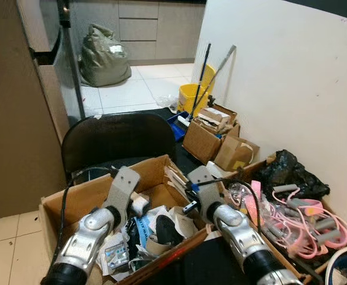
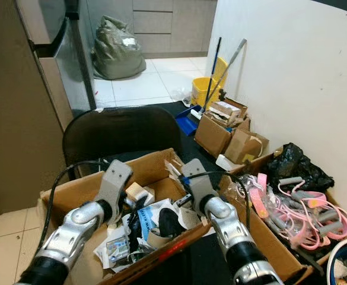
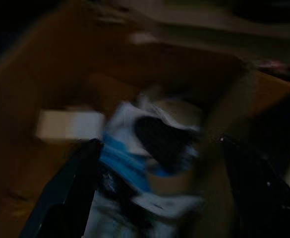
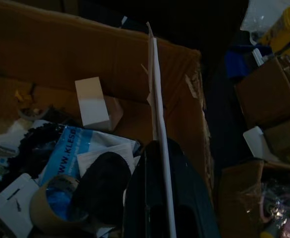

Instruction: Picking trash to rubbish bin

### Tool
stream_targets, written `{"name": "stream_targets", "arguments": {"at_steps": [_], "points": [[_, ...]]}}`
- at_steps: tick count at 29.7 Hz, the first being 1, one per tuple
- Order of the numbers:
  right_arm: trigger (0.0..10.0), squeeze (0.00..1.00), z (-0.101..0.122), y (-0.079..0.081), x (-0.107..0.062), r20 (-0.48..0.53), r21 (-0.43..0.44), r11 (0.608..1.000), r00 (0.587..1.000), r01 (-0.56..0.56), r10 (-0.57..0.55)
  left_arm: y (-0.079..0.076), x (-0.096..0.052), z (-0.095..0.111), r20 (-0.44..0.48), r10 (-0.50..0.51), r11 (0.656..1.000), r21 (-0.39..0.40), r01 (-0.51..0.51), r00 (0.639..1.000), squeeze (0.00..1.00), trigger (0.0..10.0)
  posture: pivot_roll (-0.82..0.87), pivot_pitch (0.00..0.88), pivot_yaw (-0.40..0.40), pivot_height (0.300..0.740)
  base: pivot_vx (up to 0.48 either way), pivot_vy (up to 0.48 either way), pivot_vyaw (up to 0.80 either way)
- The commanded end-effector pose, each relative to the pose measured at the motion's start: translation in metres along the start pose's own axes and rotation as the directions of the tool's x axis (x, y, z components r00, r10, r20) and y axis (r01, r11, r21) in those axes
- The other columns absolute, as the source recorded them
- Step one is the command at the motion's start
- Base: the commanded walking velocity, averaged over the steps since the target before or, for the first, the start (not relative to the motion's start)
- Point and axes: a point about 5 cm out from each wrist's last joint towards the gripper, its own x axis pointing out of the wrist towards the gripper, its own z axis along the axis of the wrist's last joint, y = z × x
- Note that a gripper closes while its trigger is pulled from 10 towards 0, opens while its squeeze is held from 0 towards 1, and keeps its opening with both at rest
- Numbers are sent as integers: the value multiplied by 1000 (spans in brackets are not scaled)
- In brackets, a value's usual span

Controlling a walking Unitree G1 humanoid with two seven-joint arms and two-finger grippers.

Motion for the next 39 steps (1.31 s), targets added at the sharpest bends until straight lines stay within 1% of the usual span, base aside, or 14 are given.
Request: {"name": "stream_targets", "arguments": {"at_steps": [1,7,16,17,18,23,24,25,26,29,31,32,34,39], "points": [[10000,0,1,9,3,-1,-34,998,998,-60,60,-7,-5,2,-10,-98,995,-24,97,995,0,10000,-45,46,-68,740,0,0,0],[10000,0,1,18,5,-2,-61,991,993,-117,118,-15,-10,-1,-59,-175,984,-31,173,983,0,10000,-37,54,-68,740,0,0,0],[10000,0,0,23,3,35,-13,986,985,-169,169,-21,-12,0,-77,-221,975,-49,217,972,0,10000,-45,59,-63,740,0,0,0],[10000,67,2,22,3,49,-5,987,986,-160,160,-21,-13,1,-82,-225,974,-49,222,971,0,10000,-45,59,-63,740,0,0,0],[10000,1000,4,20,4,64,21,989,988,-145,144,-21,-13,1,-86,-228,973,-49,224,970,0,10000,-45,59,-64,740,0,0,0],[10000,1000,11,14,5,98,21,996,992,-86,84,-21,-15,2,-91,-229,973,-53,225,969,0,10000,-45,59,-64,740,0,0,0],[10000,576,12,13,6,103,12,997,992,-78,77,-21,-15,2,-92,-226,974,-54,222,970,0,10000,-45,58,-63,740,0,0,0],[10000,576,12,12,6,106,8,997,992,-74,72,-20,-15,2,-93,-223,974,-54,219,970,0,10000,-45,58,-63,740,0,0,0],[10000,0,13,11,6,109,0,998,992,-66,65,-19,-15,2,-94,-216,976,-51,212,972,0,10000,-44,59,-64,740,0,0,0],[10000,0,13,8,5,110,-13,999,993,-47,48,-10,-13,3,-84,-130,991,-29,128,988,0,10000,-45,58,-63,740,0,0,0],[10000,0,12,2,4,115,3,1000,993,-1,1,9,-8,8,-48,79,997,5,-79,996,0,10000,-46,59,-63,740,0,0,0],[10000,0,12,2,4,115,3,1000,993,-1,1,9,-8,8,-48,79,997,5,-79,996,0,10000,-46,59,-63,740,0,0,0],[10000,0,6,-14,-2,103,75,990,987,117,-124,24,-6,24,71,264,964,2,-264,962,0,10000,-51,59,-64,740,0,0,0],[10000,0,-12,-41,-19,46,180,928,939,327,-340,20,-3,47,214,285,955,23,-296,934,0,10000,-59,60,-56,740,0,0,0]]}}
